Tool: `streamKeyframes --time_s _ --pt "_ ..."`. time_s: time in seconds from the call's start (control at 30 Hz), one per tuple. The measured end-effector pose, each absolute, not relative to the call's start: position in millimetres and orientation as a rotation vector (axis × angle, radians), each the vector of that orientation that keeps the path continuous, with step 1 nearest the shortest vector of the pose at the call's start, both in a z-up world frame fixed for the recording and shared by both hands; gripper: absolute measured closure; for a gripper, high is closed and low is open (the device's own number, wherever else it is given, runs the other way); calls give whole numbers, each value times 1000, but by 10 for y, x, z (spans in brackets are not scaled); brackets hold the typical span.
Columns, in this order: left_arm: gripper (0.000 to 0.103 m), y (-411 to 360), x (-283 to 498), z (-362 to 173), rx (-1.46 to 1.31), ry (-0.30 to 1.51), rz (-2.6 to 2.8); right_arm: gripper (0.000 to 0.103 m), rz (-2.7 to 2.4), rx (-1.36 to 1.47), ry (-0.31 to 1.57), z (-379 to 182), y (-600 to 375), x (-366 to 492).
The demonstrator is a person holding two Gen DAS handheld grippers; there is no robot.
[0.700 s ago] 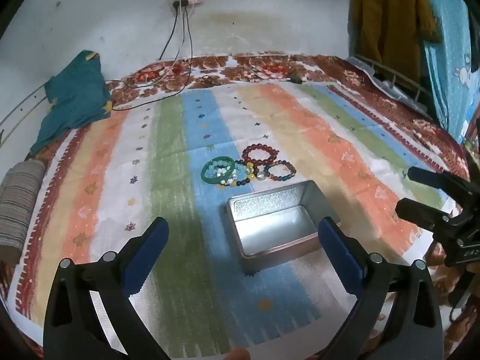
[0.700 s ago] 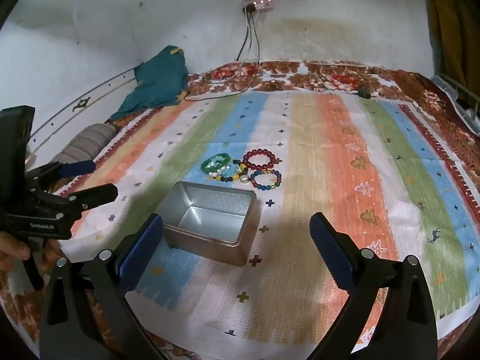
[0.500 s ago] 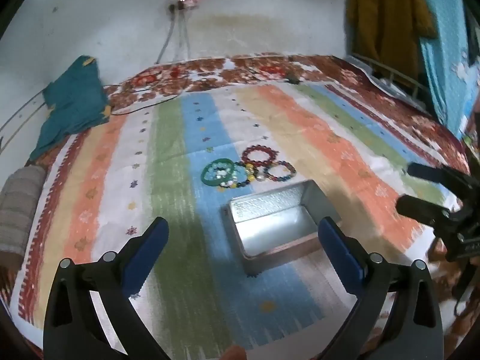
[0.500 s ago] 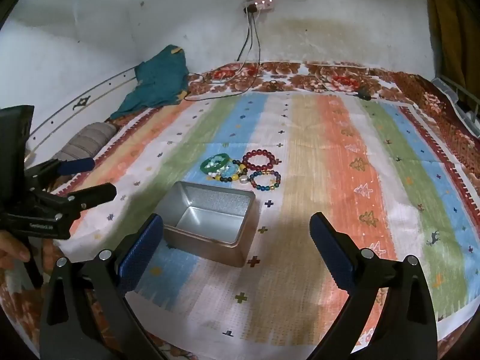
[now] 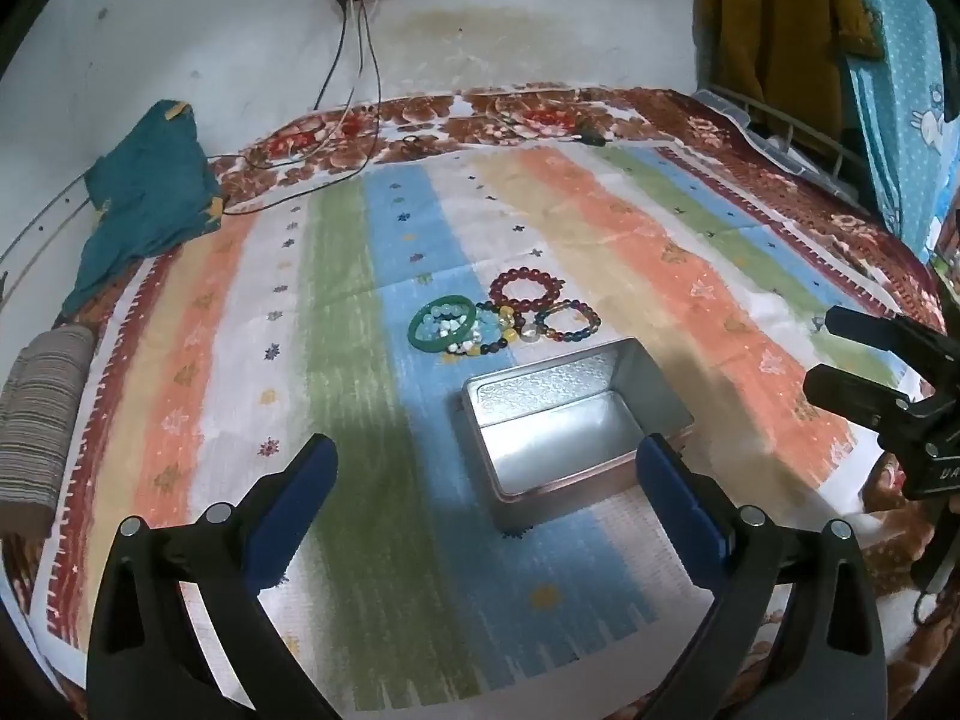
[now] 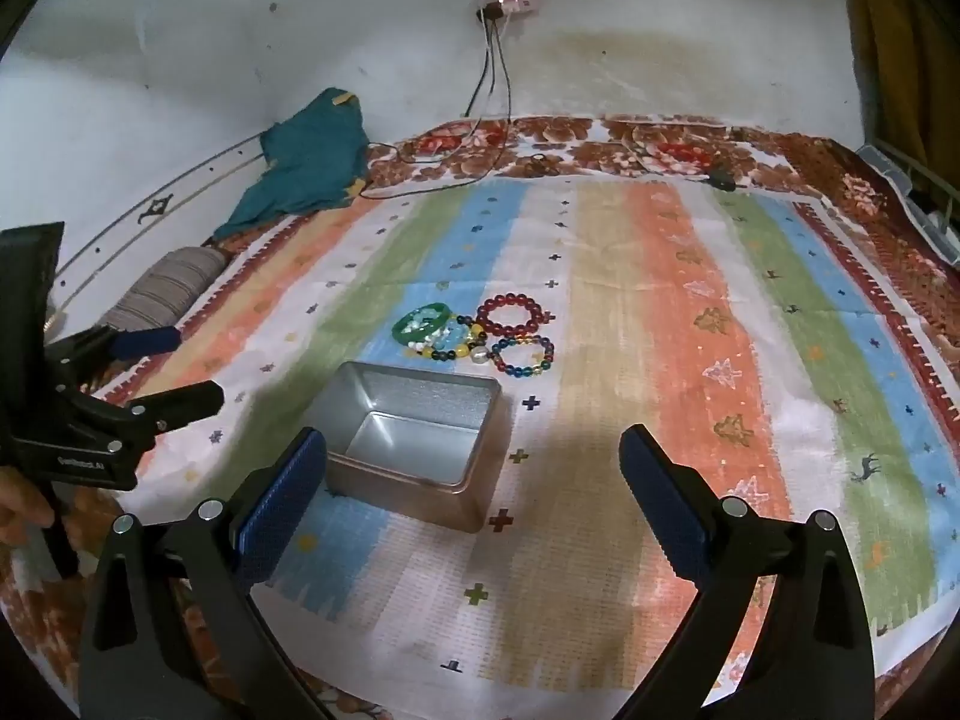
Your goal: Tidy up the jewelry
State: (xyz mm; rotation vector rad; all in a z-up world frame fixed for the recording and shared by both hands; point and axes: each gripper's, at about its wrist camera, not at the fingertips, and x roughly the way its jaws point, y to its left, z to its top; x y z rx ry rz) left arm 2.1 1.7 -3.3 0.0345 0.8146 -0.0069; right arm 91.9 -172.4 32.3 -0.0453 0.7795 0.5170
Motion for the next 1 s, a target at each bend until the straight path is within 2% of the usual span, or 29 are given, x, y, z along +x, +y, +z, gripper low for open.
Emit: streamKeyframes --time_s 1.0 --pt "6 130 103 -53 -21 835 11 4 435 -39 823 257 -1768 1056"
